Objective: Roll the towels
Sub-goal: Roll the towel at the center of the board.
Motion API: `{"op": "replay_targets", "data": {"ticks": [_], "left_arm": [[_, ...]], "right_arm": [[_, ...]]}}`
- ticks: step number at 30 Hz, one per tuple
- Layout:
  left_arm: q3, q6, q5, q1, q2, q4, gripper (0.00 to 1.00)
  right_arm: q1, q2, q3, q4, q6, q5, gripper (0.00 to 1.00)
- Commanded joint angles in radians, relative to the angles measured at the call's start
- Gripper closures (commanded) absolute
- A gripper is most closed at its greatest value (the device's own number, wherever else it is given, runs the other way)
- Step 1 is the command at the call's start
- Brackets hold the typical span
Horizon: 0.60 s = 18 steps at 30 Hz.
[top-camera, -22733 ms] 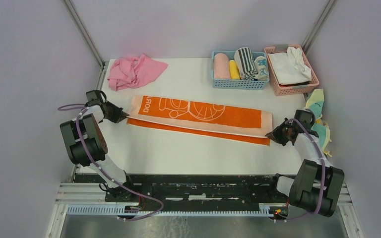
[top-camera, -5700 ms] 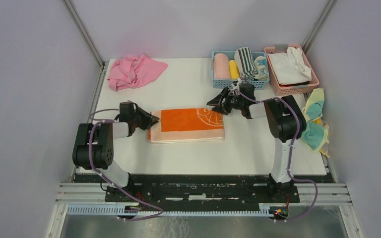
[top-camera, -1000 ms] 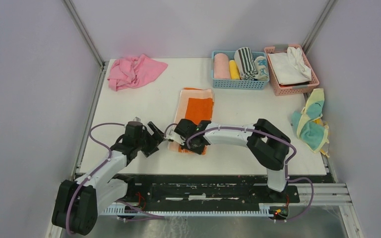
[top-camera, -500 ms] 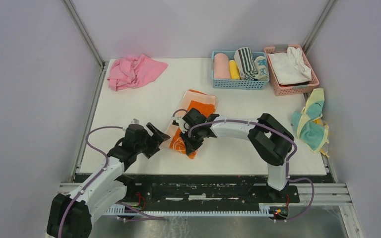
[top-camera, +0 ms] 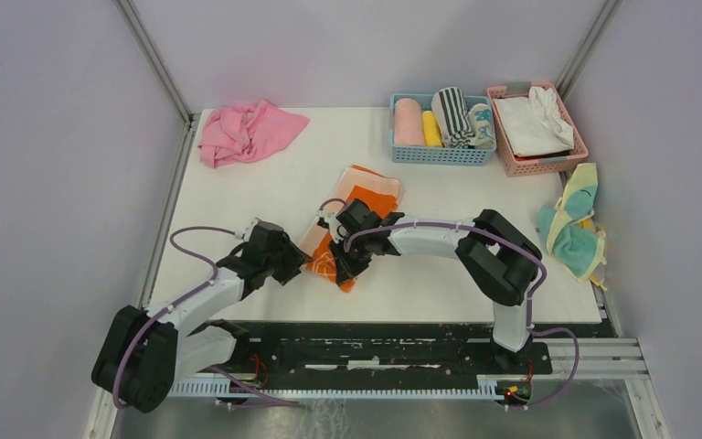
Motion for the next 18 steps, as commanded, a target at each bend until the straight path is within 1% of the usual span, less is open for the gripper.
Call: {"op": "replay_targets", "data": {"ticks": [1,3,4,6,7,9,12,14,16,18], "left_arm": [[0.085,-0.012,-0.13,-0.001,0.056,0.035,0.52],[0.103,0.002,-0.154,0.003,0.087,0.019,0.64],[0.11,0.009,-0.155,0.008,0.1,0.013,0.72],[0.125,0.029,-0.166,0.016,0.115,-0.001,0.9],[0.129,0.038,-0.175,0.02,0.119,-0.012,0.95],[0.142,0.064,-0.184,0.039,0.12,-0.033,0.97],[0.153,0.097,-0.183,0.063,0.106,-0.063,0.81],[0.153,0.118,-0.182,0.073,0.084,-0.082,0.67],[0.151,0.136,-0.178,0.089,0.054,-0.108,0.57],[0.143,0.148,-0.163,0.115,0.009,-0.133,0.46]], "right_arm": [[0.005,-0.009,-0.002,0.029,0.003,-0.042,1.0],[0.005,-0.013,-0.001,0.029,0.002,-0.065,1.0],[0.005,-0.014,0.002,0.028,0.003,-0.075,1.0],[0.005,-0.016,0.01,0.028,0.013,-0.1,1.0],[0.004,-0.017,0.018,0.027,0.024,-0.114,1.0],[-0.001,-0.013,0.035,0.029,0.049,-0.148,1.0],[-0.027,0.021,0.065,0.031,0.099,-0.231,1.0],[-0.049,0.051,0.075,0.049,0.142,-0.291,1.0],[-0.074,0.074,0.073,0.096,0.191,-0.357,1.0],[-0.102,0.092,0.062,0.153,0.254,-0.418,1.0]]}}
